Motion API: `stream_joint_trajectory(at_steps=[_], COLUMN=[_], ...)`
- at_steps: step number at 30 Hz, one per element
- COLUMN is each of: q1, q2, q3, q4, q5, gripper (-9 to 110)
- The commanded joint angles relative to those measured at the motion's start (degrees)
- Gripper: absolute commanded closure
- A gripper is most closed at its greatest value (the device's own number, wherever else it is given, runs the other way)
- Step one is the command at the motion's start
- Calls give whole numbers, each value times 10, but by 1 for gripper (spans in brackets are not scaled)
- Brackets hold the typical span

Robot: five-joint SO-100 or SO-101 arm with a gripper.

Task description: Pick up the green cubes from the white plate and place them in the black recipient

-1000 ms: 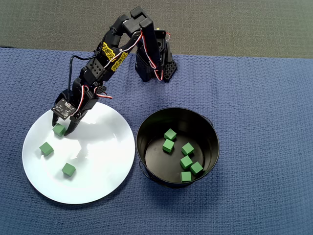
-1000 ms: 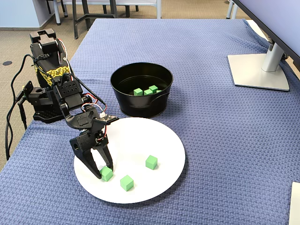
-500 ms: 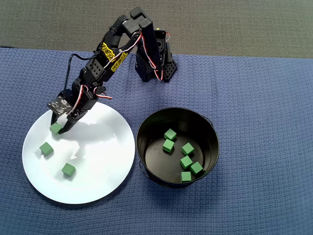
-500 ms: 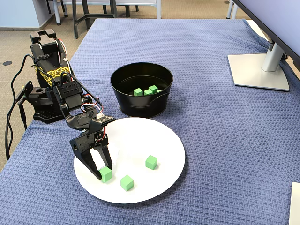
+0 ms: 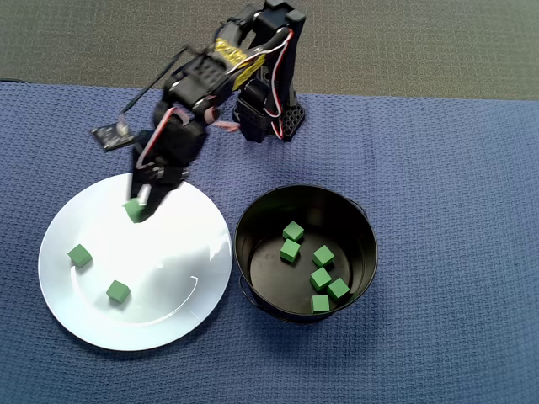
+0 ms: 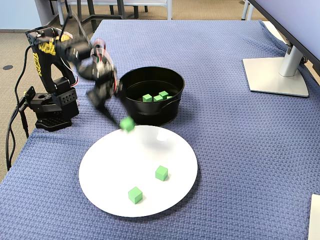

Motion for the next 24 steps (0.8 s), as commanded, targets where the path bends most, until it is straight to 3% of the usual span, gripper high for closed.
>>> stream_joint_trajectory(at_steps=[1,9,16,17,18,19,24], q1=[-117,-334,-419,-424,-431,-434,-418], q2=[56,10,-68,-75,-79,-81,-68], q3=[-99,-124,-142,-147,-150,-151,-162], q4=[128,193,157,156,162,164,172], q5=[145,259,330,341,331,330,298], gripper=[102,102,102,96,77,66,58])
